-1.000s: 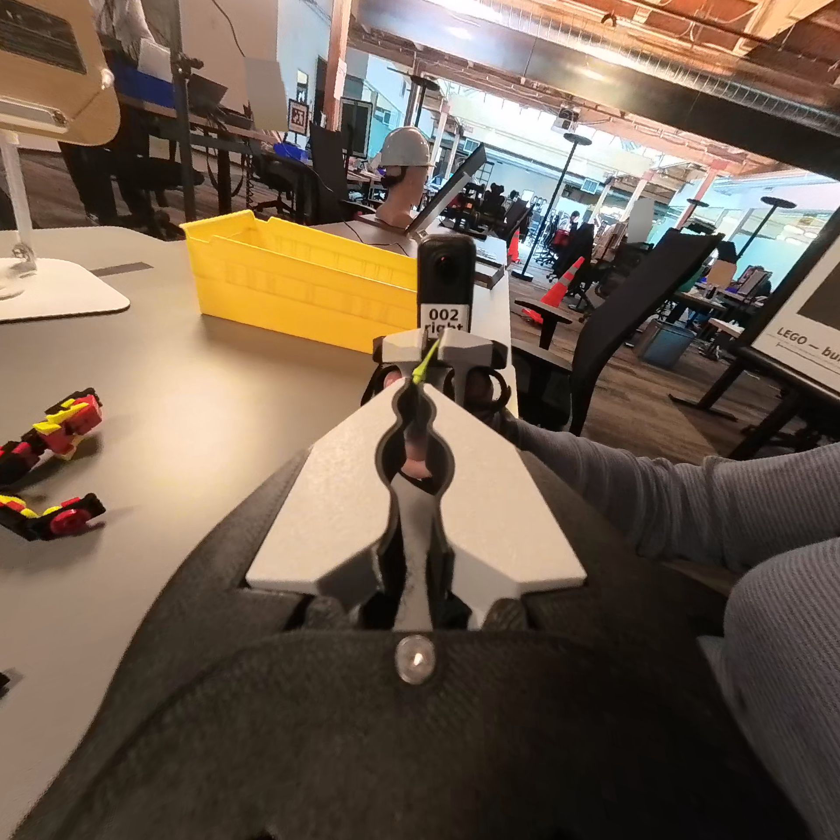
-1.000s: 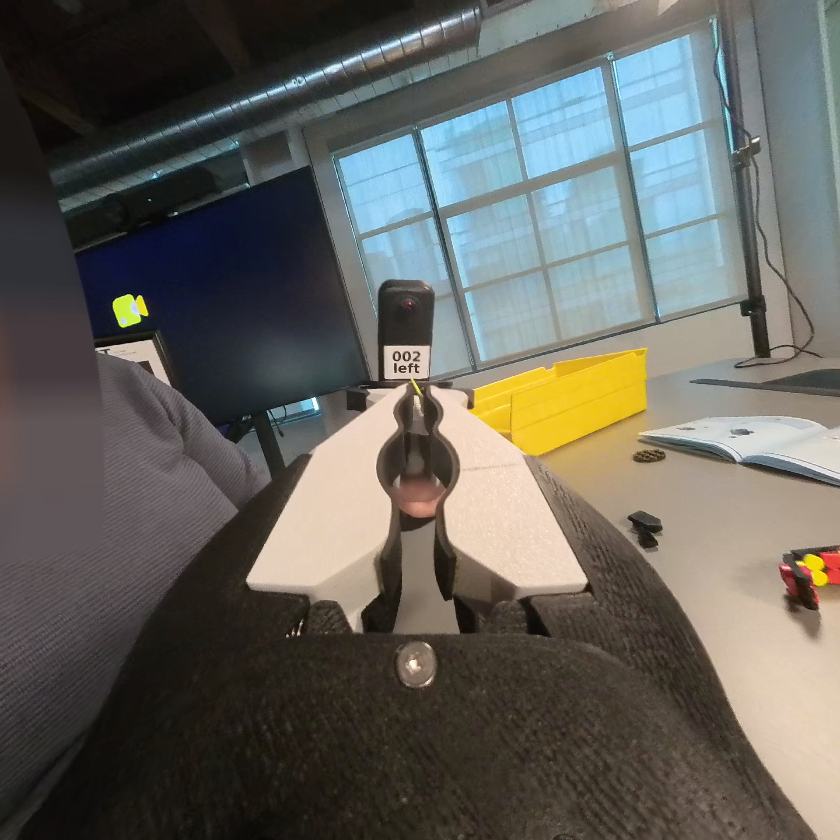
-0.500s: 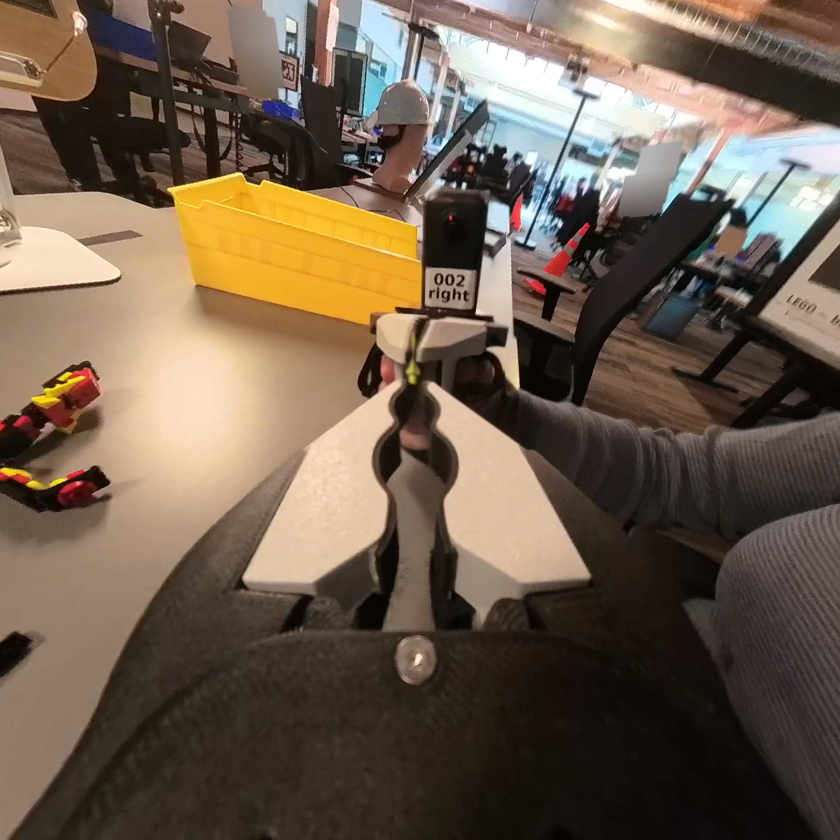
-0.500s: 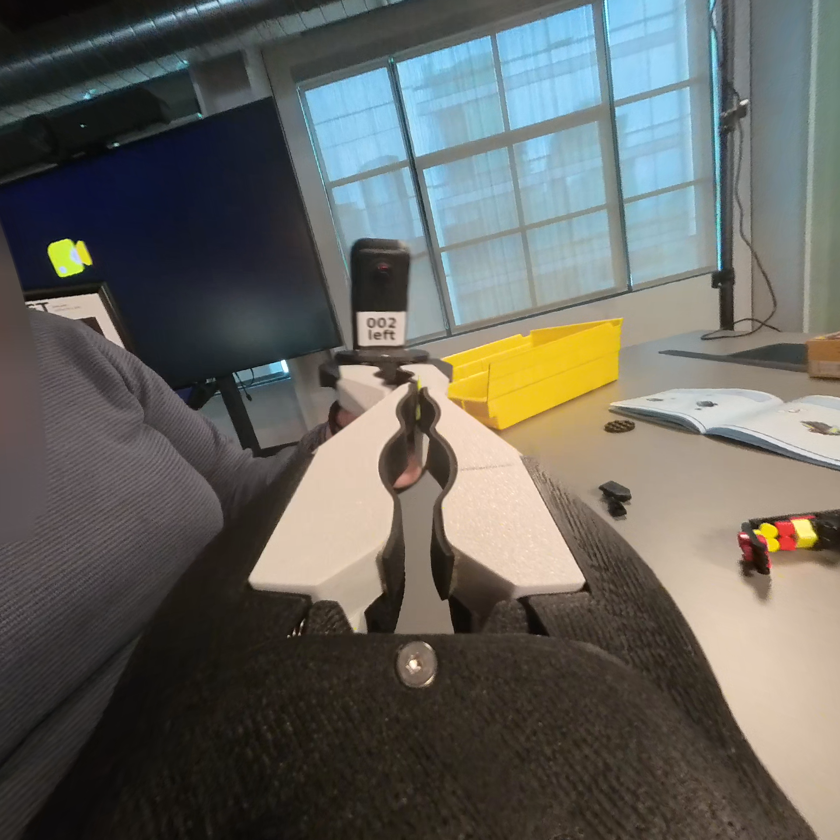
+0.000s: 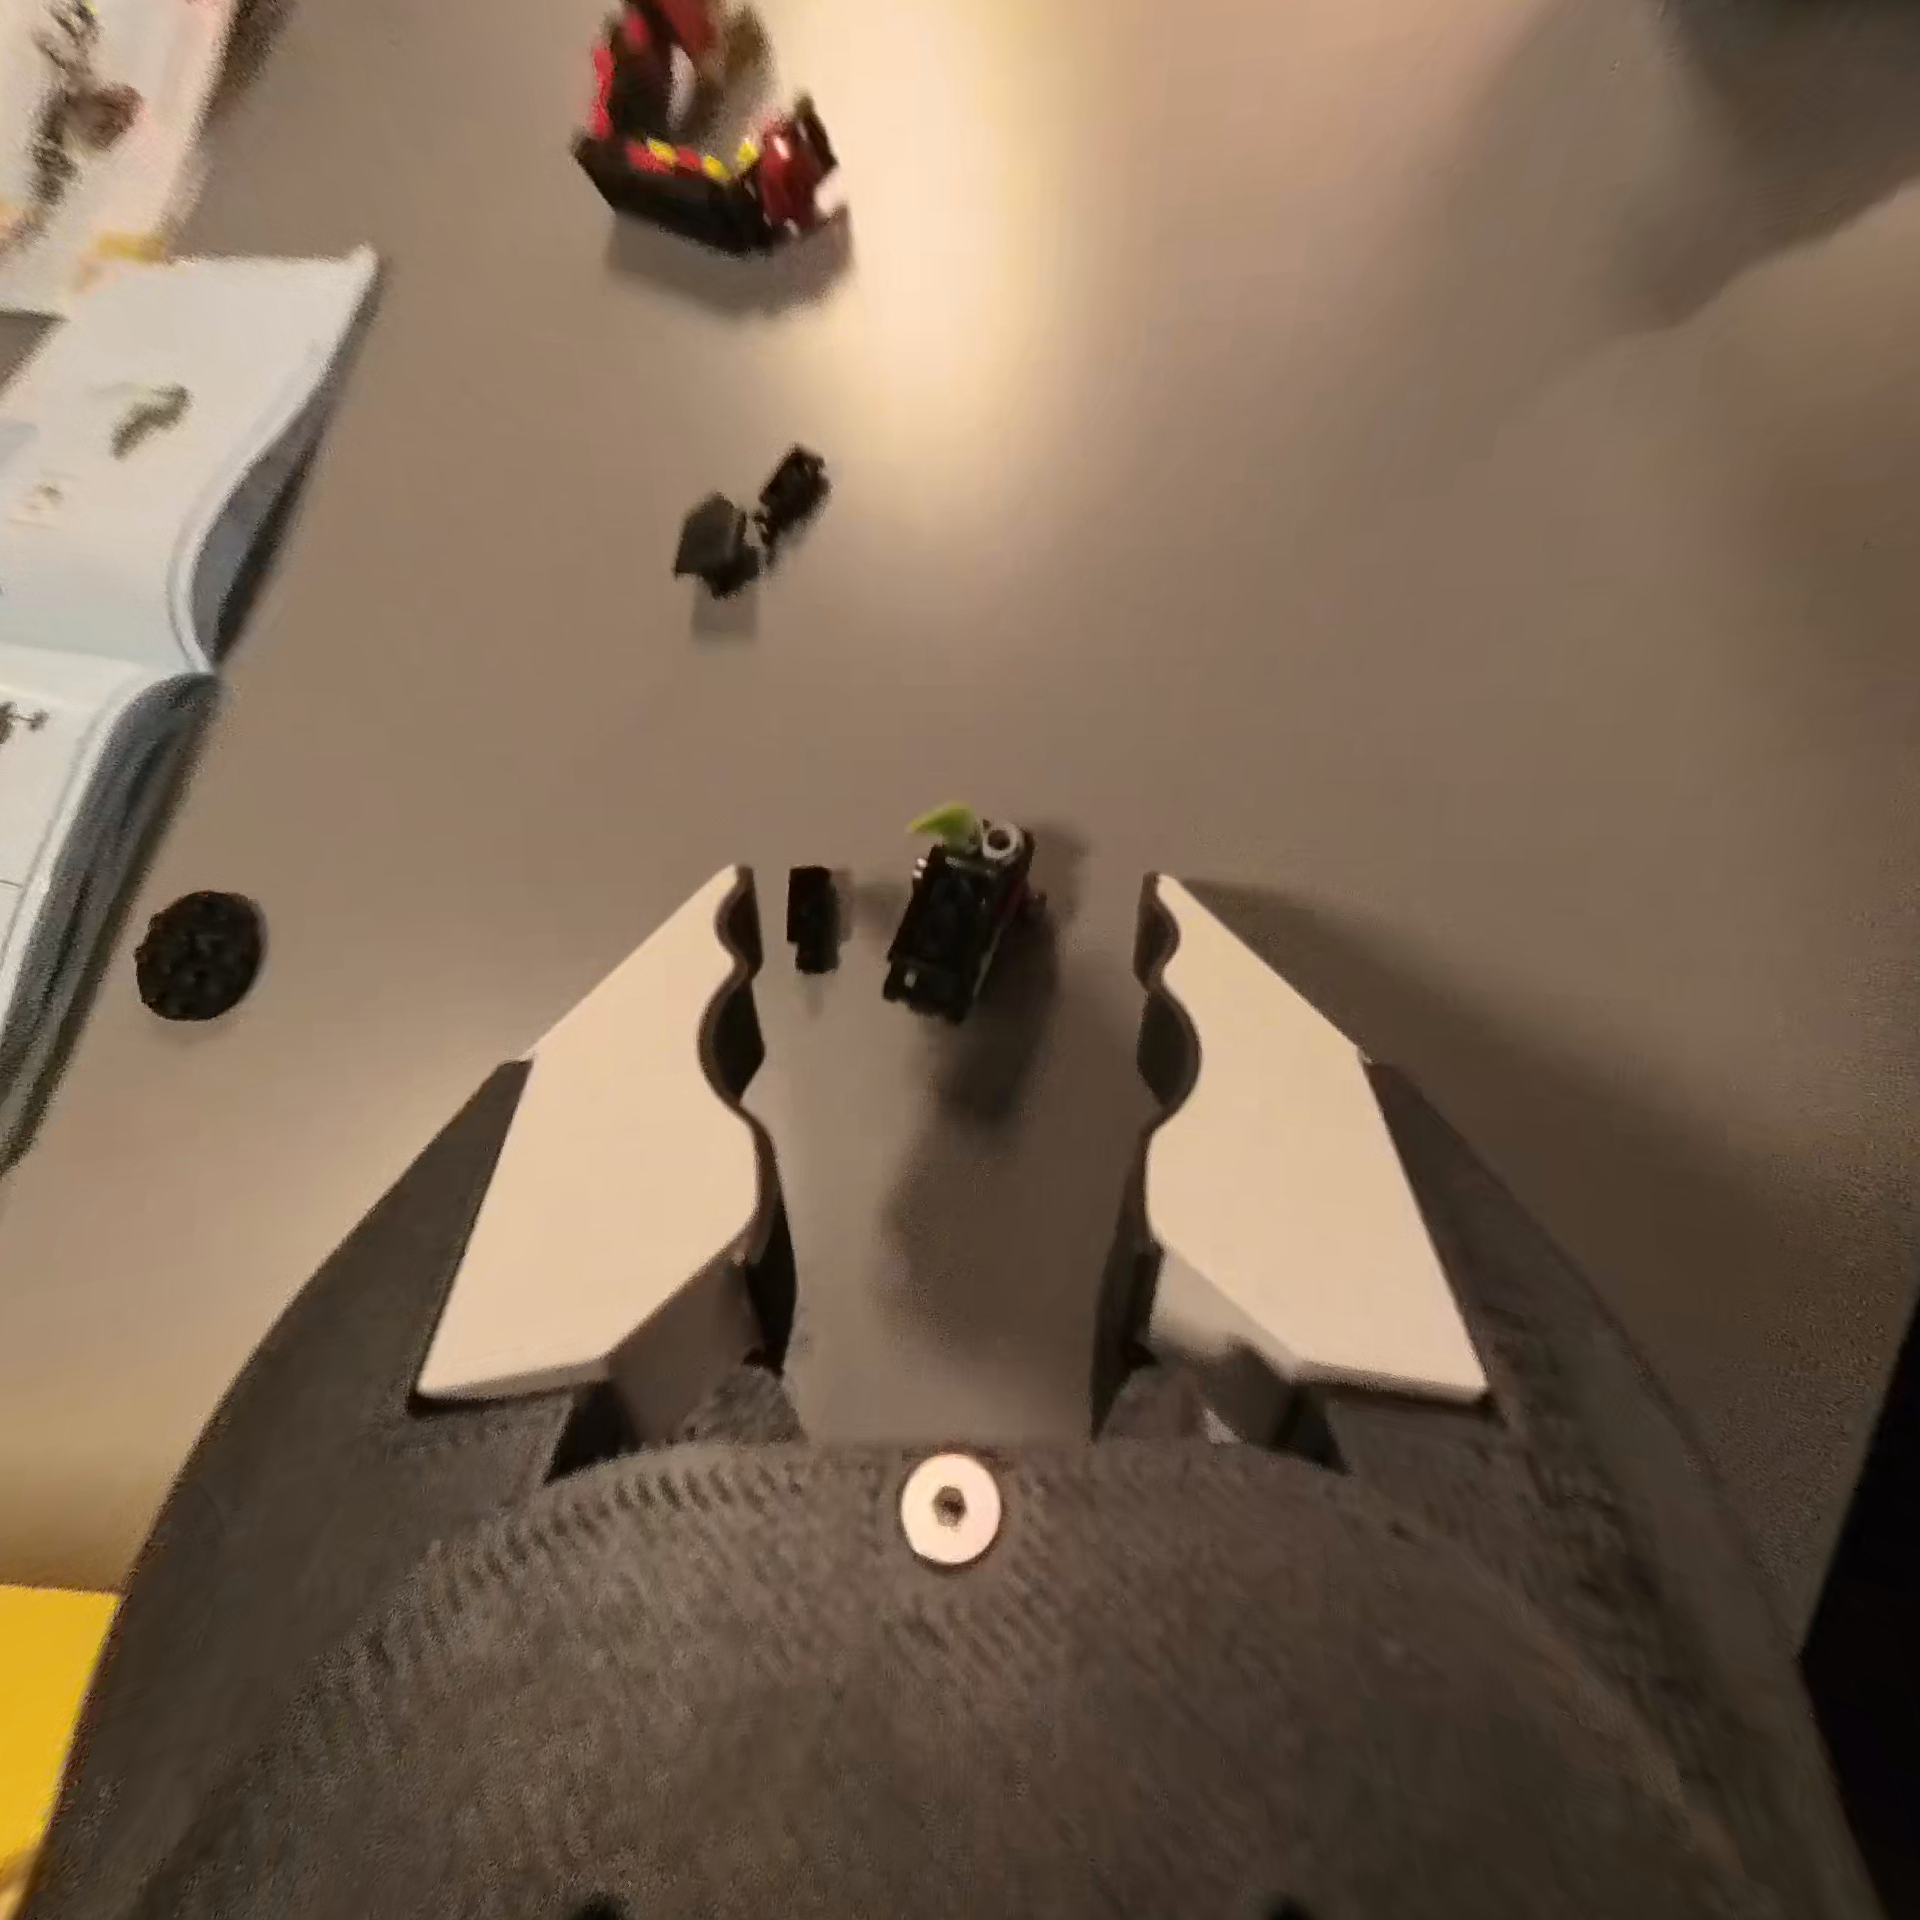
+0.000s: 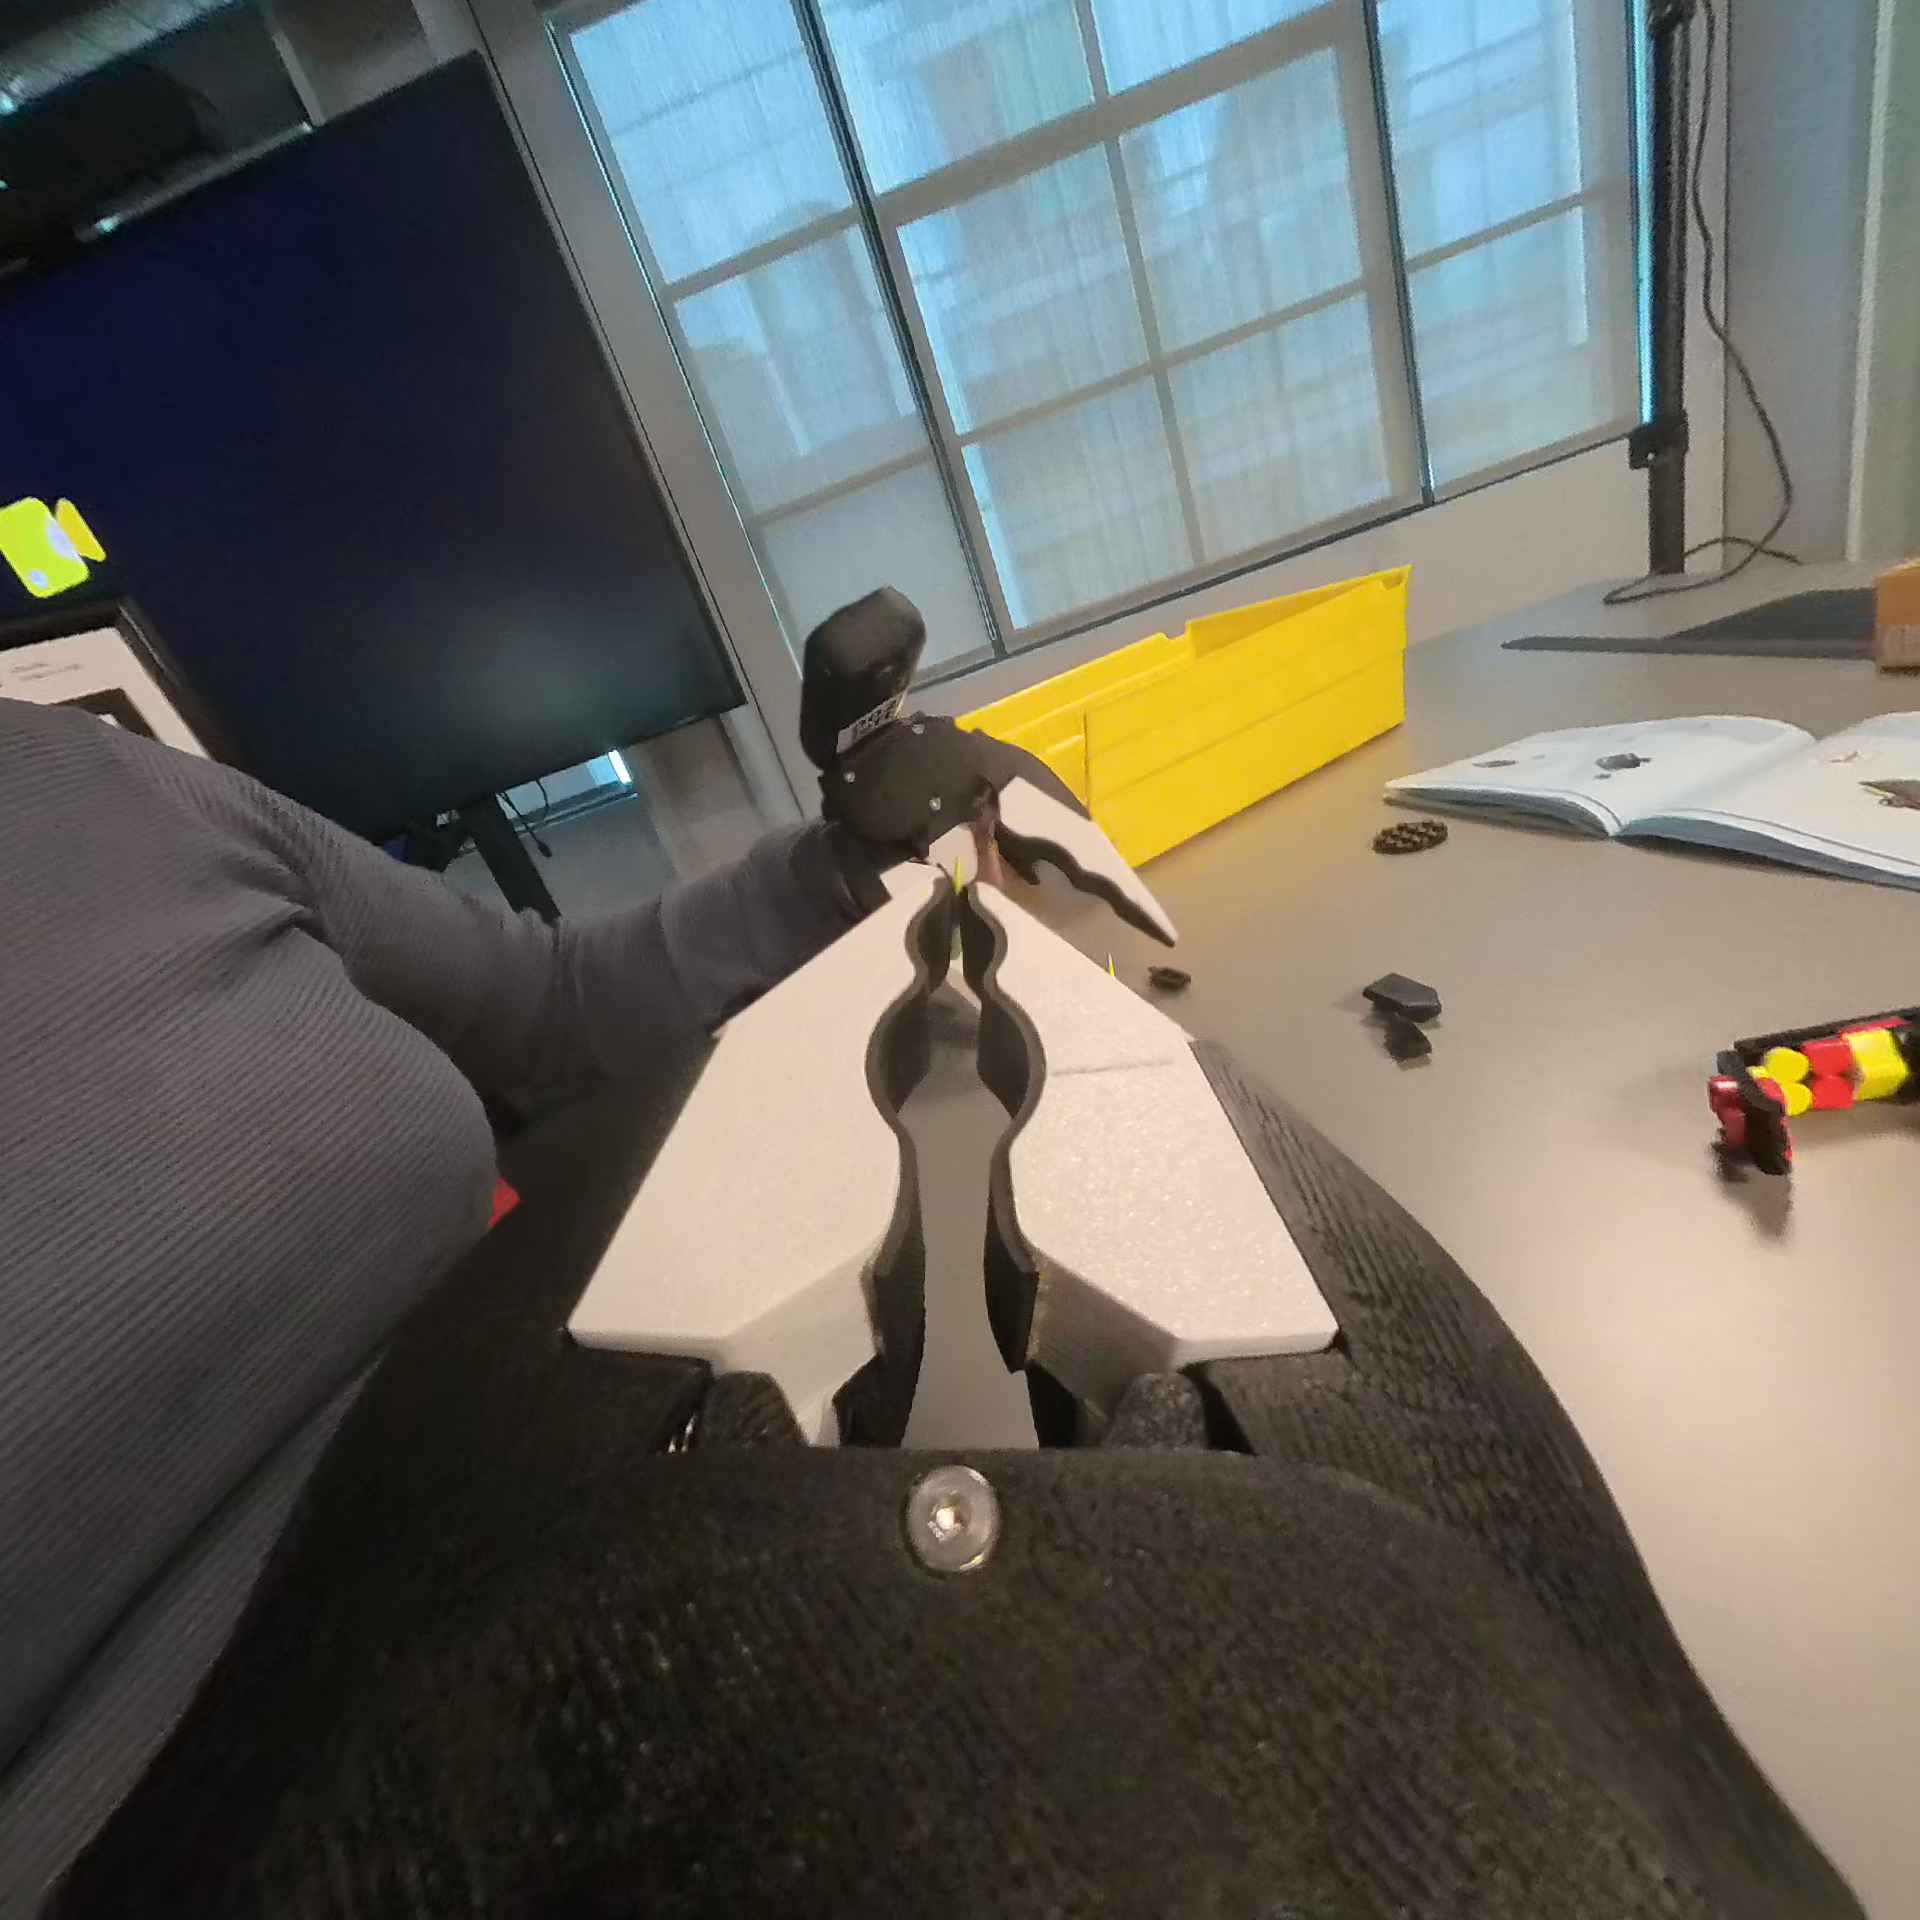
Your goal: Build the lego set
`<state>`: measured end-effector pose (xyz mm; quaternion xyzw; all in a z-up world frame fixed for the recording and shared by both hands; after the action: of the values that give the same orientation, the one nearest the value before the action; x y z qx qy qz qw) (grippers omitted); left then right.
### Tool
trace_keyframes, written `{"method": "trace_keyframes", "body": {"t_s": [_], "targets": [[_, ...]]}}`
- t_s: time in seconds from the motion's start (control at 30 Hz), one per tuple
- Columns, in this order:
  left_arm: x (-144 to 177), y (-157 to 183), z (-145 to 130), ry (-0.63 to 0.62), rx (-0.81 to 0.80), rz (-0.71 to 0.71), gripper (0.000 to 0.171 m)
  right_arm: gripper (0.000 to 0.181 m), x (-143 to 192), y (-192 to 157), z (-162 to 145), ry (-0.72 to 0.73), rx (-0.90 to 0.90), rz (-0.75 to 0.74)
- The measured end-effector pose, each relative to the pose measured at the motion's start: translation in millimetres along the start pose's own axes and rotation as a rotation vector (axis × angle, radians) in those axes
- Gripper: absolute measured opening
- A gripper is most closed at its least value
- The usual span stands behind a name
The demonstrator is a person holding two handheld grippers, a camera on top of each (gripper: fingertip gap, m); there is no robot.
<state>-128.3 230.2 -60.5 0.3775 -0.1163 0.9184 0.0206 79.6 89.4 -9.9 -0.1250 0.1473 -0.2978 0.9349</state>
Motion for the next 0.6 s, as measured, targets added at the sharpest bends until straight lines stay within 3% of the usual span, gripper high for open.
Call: {"method": "trace_keyframes", "body": {"t_s": [0.17, 0.23, 0.33, 0.47, 0.6], "targets": [[-3.7, -4.0, -6.8, 0.028, 0.027, -0.146, 0.047, 0.0, -3.8, 5.9, -6.5, -0.033, -0.025, -0.027], [-5.6, -2.6, -7.0, 0.035, 0.048, -0.22, 0.025, 0.0, -4.9, 7.2, -7.1, -0.029, -0.036, -0.033], [-12.5, -0.8, 0.5, 0.058, 0.098, -0.286, 0.025, 0.0, -4.4, 8.1, -5.7, -0.027, -0.021, -0.052], [-32.3, 19.9, 45.6, 0.137, 0.137, -0.5, 0.025, 0.0, 0.0, 14.1, -5.5, -0.079, 0.008, -0.099], [-70.6, 31.8, 81.2, 0.082, 0.081, -0.642, 0.025, 0.0, 7.3, 21.1, -9.9, -0.175, -0.008, -0.151]]}}
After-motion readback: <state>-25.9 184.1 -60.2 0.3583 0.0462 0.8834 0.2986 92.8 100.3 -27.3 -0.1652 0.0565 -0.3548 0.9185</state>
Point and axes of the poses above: each gripper's, where its closed fingertips meet, x back along the fingers, z out of its top, y = z × x across the jaws, the point moved 7 cm from there along x, back along the fingers
